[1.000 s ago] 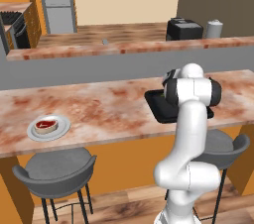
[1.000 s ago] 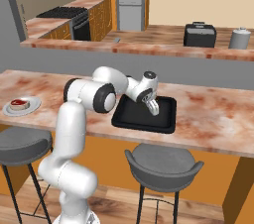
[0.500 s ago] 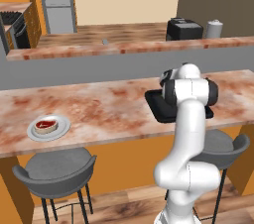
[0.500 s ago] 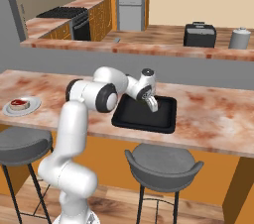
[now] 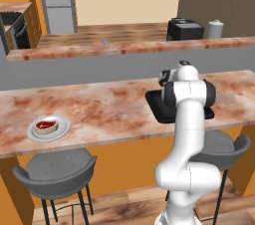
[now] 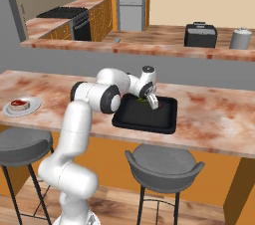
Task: Create a steak meal by picking up the steak and asparagus from the tray and placing them on the plate. Leave the cherry on the tray.
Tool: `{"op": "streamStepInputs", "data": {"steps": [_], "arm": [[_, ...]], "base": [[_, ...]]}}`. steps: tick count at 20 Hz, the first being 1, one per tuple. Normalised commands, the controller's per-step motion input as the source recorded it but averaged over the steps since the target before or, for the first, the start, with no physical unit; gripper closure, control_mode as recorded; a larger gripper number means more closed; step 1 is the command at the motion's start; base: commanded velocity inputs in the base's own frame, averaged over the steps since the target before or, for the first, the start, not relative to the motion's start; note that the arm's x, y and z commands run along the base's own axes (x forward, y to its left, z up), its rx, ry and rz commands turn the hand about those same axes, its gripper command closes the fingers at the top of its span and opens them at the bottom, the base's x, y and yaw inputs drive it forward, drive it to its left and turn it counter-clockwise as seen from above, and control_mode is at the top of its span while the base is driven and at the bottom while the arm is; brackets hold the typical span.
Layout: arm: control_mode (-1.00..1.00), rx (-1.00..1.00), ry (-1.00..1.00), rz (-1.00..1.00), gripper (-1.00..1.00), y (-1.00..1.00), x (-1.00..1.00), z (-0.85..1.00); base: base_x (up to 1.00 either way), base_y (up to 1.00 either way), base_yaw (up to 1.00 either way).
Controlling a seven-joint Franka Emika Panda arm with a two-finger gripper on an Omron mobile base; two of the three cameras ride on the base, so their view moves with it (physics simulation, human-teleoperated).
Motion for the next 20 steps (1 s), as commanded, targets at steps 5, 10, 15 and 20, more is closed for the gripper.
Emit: {"op": "streamStepInputs", "data": {"steps": [5,10,15,20], "arm": [[-1.0,0.0,0.12,-0.01,-1.0,0.0,0.15,-0.34],[-1.0,-0.01,0.12,0.0,1.0,0.0,-0.17,-0.53],[-1.0,-0.02,0.07,-0.02,1.0,0.02,-0.43,-0.51],[-1.0,0.0,0.01,0.0,1.0,0.18,-0.17,-0.23]], "base": [[0.0,0.0,0.0],[0.0,0.0,0.0],[0.0,0.0,0.0],[0.0,0.0,0.0]]}}
